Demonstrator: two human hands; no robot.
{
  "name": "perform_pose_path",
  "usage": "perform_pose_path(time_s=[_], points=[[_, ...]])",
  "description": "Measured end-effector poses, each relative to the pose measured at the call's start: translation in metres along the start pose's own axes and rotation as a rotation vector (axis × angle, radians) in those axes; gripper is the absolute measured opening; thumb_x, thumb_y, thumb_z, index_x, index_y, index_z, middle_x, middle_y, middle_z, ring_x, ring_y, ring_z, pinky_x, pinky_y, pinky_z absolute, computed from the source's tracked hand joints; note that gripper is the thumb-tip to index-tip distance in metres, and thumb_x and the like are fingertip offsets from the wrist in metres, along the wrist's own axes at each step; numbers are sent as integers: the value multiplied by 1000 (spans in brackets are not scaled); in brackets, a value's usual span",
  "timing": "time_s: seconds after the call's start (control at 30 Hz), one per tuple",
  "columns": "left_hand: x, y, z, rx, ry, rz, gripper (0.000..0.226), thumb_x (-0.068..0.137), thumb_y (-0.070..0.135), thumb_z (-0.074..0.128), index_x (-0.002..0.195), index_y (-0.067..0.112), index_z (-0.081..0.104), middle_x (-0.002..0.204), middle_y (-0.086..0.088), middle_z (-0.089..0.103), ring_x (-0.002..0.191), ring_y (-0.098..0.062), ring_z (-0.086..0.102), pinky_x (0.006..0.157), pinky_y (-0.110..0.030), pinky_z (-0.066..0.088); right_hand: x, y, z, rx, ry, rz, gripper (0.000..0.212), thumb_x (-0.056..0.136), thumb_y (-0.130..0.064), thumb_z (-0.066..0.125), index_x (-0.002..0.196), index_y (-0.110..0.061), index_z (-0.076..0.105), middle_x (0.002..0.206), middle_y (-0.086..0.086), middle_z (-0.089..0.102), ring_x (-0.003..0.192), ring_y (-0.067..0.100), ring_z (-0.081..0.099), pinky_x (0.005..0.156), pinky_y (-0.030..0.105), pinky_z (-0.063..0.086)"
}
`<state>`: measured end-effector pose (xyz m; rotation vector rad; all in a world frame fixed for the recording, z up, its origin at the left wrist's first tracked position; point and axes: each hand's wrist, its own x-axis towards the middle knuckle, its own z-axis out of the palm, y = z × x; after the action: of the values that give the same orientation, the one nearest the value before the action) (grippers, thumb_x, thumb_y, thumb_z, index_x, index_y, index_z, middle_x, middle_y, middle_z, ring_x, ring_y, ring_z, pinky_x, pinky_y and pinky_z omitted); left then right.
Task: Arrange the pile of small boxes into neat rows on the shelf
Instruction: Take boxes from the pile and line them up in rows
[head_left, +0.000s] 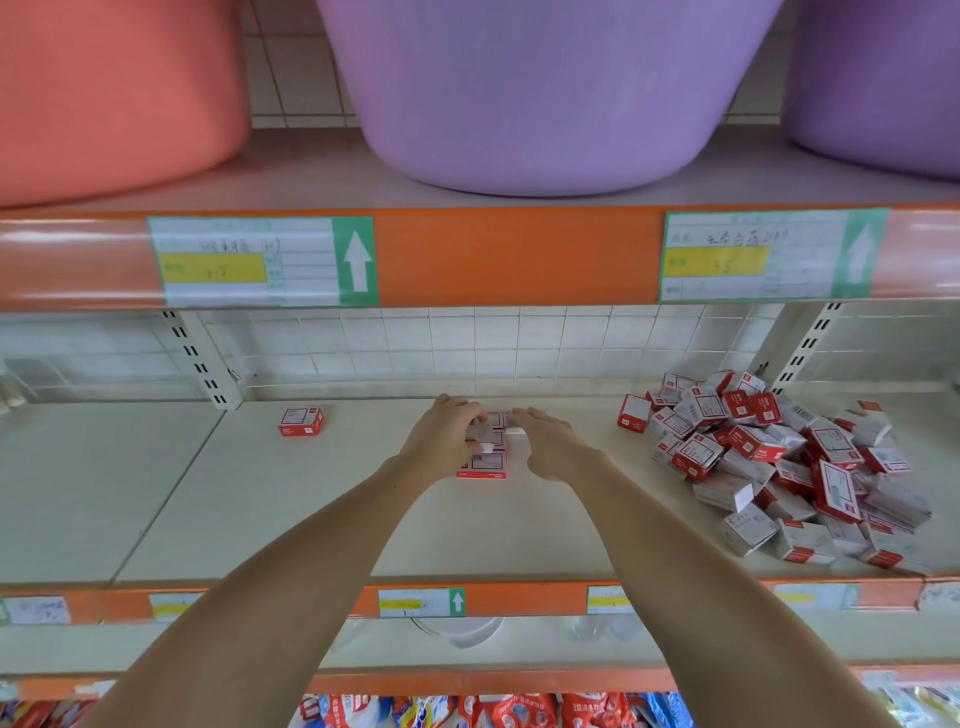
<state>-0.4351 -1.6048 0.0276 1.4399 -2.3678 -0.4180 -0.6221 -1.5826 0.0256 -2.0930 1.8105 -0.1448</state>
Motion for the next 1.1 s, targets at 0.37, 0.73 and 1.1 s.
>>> perform_pose_path(time_s=[0.37,0.73,1.1], points=[[-15,-26,-3,-30,35,-87,30,82,17,70,110,13,65,103,-2,62,102,-22,50,79,-33,48,-4,-30,-1,58,184,-71,50,88,-5,52,136,-16,50,139,1,50,129,24,46,106,32,33],[-48,-57,-4,-108,-13,-138,37,77,15,69,114,17,67,103,0,66,100,-21,63,85,-34,53,-1,-73,27,82,164,-172,42,85,-11,58,127,-18,58,131,-1,54,122,20,47,104,30,36],[-76,-92,-30,-86,17,-211,41,94,34,57,129,14,59,127,-3,63,117,-20,58,95,-40,49,8,-89,55,48,174,-275,36,88,-1,57,121,-12,65,124,3,59,114,24,53,86,23,37]])
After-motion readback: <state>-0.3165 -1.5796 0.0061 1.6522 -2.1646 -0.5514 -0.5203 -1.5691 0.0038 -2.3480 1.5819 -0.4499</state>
